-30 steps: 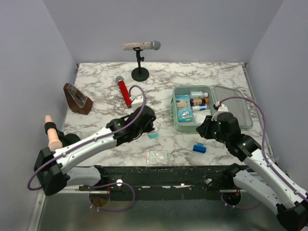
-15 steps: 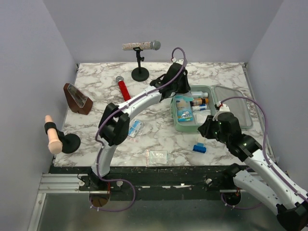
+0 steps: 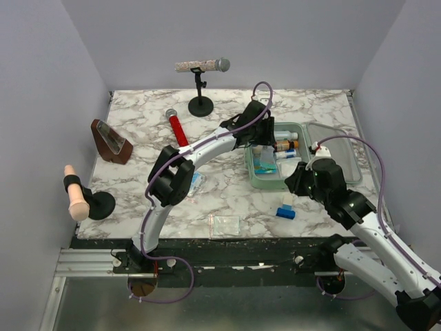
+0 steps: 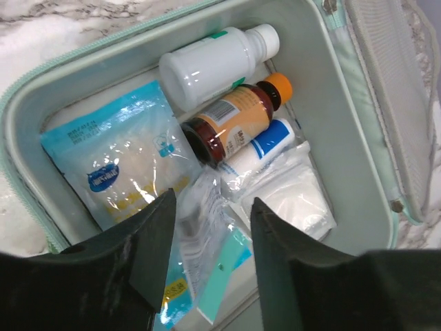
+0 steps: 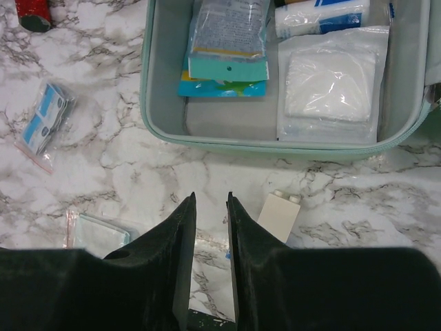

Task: Organize the medicine kit

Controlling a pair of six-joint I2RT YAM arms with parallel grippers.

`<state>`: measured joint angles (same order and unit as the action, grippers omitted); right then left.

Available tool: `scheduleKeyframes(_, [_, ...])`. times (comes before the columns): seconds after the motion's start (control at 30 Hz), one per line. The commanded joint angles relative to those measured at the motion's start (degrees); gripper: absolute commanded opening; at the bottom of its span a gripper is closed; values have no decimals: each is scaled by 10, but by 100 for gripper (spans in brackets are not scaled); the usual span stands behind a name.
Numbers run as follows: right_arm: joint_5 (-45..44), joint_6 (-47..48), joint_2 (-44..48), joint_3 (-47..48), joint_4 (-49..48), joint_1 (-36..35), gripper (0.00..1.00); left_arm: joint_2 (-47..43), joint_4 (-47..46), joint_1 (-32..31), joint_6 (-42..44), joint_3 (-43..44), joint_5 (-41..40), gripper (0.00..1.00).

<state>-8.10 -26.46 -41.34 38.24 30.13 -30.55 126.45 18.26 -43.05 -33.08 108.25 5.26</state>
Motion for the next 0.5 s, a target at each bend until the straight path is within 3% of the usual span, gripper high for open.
scheduleKeyframes(0.0, [-10, 7, -9, 19, 5, 0, 33, -23, 1, -1, 23, -4, -33, 62])
scheduleKeyframes(0.2, [-14, 4, -25, 17, -15, 0, 34, -73, 17, 4, 28, -31, -72, 70])
scheduleKeyframes(0.47, [-43, -9, -150, 50, -88, 1, 36, -257, 23, 16, -27, -228, -177, 69])
